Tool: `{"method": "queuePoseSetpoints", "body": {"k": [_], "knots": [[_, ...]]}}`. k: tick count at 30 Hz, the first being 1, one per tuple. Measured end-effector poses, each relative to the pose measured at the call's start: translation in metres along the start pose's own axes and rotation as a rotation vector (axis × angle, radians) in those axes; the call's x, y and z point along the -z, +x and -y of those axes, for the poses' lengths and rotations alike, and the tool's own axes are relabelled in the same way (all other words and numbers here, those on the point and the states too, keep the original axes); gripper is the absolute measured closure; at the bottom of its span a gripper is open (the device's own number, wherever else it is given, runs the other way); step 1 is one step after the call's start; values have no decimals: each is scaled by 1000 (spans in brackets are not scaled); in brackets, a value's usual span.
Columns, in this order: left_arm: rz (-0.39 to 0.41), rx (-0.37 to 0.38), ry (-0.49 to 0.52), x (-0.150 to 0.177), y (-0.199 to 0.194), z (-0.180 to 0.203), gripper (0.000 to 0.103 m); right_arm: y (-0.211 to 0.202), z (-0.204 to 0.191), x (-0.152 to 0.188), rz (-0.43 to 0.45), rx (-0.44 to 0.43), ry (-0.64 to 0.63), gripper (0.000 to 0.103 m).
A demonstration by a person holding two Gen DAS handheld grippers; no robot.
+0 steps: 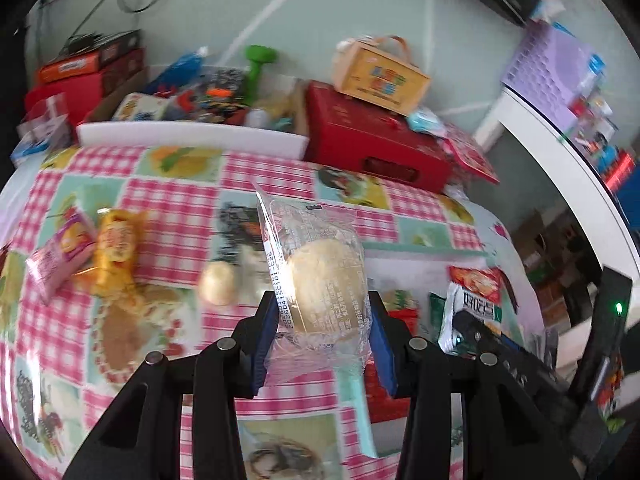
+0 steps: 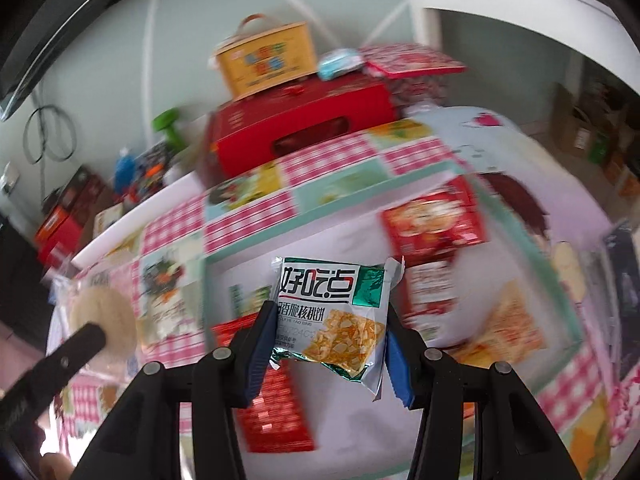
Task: Organize snacks
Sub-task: 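Carry both bags into the white tray and open both grippers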
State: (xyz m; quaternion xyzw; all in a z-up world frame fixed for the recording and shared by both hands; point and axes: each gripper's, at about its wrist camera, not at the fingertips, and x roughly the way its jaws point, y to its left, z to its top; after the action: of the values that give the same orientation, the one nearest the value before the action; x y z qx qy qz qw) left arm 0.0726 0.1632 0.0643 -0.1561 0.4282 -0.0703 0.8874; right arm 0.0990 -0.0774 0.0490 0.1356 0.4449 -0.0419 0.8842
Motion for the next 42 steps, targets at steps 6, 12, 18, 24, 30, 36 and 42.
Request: {"method": "queuePoseSetpoints", "body": {"k": [6,12,18,24,30,36,42], "knots": [[-33,57,98,12,18,44,58,-3,47,-9,25,69,86,50],[-56,100,179,29,35,81,58,-2,79,-14,46,100,145,50],[-77,114,231,41,51,99,58,3,89,-15,54,111,165,50],[-97,101,224,42,63,100,58,13,94,-14,38,116,177,50],[-98,96,231,43,68,102,58,16,92,-14,19,145,153,50],[-106,94,224,43,67,101,51,19,93,-12,-2,174,149,50],[-87,82,206,35,57,95,41,17,92,-12,-17,180,142,40]]}}
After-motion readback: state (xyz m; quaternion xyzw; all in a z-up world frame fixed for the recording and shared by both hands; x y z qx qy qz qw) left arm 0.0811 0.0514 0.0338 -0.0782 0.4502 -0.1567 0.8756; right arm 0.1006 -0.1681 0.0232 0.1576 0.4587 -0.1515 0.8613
